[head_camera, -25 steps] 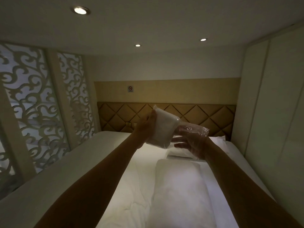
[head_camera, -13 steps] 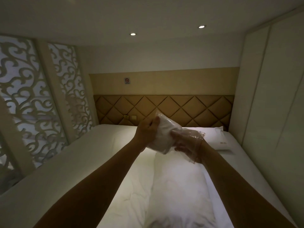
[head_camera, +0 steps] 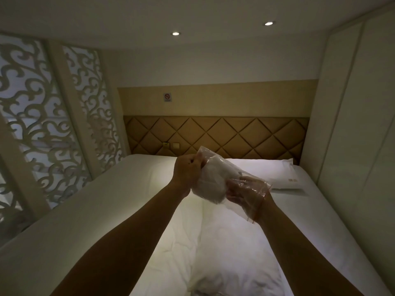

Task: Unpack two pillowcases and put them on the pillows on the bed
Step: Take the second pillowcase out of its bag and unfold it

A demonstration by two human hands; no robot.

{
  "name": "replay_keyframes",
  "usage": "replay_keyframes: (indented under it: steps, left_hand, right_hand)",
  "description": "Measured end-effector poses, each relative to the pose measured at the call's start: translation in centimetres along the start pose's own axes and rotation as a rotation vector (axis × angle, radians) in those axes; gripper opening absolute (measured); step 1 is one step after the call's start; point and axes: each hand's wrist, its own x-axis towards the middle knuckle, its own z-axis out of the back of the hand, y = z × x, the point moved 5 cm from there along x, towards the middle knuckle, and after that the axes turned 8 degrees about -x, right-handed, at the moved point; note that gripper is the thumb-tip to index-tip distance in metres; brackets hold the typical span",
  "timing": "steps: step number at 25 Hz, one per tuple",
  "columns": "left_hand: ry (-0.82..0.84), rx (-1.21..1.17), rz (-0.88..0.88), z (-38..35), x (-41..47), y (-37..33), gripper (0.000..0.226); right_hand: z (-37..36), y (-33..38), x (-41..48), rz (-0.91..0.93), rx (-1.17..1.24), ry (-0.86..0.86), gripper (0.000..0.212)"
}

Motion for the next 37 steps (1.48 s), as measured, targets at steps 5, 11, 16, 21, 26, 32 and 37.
replay_keyframes:
  steps: [5,11,16,21,26,32,37]
  left_hand:
    - [-0.165,-0.011,0.055,-0.1,0.3,0.6,0.041]
    - [-0.106,0.02,-0.007,-1.0,1.2,-1.3,0.039]
    - [0.012,-0.022,-0.063,-2.0,1.1,-2.8,0.038]
    - [0.145,-0.036,0.061,-2.3,1.2,-0.8,0.043]
    - [0.2,-0.04,0.017,-2.5,1.4,-0.9,0.036]
    - [-0.016,0.0,-0.002,-2.6,1.3,-0.9,0.028]
    - [-0.201,-0.003,-0.012,-2.3,1.5,0.0,0.028]
  right_hand:
    - [0.9,-0.7,-0.1,0.043,0.071,-0.037,0.026]
    - [1.2,0.8,0.3,-0.015,-0.067,0.02,0.034]
    - [1.4,1.1,-0.1,0.037,-0.07,0.071,0.049]
    - [1.6,1.9,-0.2,0.082,-0.105,0.067,0.03]
    - [2.4,2.6,0.0,0.1,-0.084,-0.062,0.024]
    - [2.8,1.7,0.7,0.089,-0.073,-0.224,0.042]
    - [3.6,0.5,0.3,0.091,-0.059,-0.38,0.027]
